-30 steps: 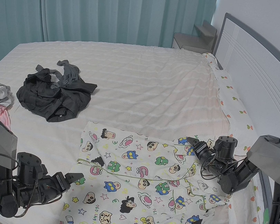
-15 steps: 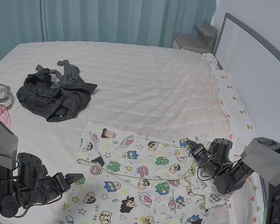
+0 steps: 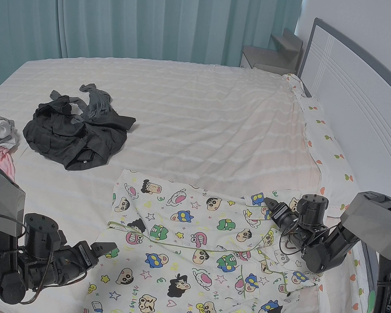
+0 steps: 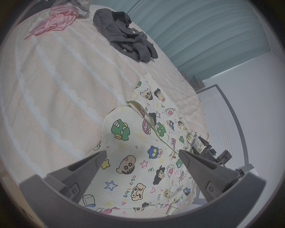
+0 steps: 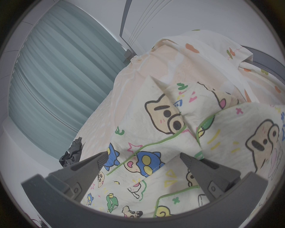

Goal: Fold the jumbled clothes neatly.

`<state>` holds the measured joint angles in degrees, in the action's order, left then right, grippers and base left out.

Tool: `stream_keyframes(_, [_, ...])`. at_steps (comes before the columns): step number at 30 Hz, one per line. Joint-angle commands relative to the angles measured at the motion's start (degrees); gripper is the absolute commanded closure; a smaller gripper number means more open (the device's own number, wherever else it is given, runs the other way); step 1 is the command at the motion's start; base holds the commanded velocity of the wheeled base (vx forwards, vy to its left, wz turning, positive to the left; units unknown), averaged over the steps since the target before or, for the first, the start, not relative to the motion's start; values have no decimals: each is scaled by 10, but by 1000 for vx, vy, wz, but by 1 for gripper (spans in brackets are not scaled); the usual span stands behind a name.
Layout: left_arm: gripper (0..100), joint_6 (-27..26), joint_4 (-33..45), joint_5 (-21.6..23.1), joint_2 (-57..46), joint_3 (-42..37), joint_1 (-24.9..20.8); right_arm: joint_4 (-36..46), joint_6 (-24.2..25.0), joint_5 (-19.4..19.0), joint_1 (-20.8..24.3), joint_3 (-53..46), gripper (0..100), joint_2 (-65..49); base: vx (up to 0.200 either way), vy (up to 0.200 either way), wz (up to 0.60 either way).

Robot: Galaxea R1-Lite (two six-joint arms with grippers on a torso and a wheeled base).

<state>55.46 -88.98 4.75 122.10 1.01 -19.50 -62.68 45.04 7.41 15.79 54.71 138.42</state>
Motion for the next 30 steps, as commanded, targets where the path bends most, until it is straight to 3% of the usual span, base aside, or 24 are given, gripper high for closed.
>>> stream_keyframes(1, [0, 0, -10, 0, 1, -7, 0, 4, 0, 1, 1, -2, 0, 2, 0, 0, 0])
stream_keyframes(10, [0, 0, -10, 0, 4, -6, 0, -2, 0, 27, -2, 68, 0, 25, 0, 0, 0])
stream_keyframes(21, [0, 0, -10, -3, 4, -7, 1, 0, -4, 29, 6, 177, 0, 13, 0, 0, 0])
stream_keyframes(30, [0, 0, -10, -10, 11, -3, 2, 37, -3, -9, -8, 186, 0, -45, 0, 0, 0])
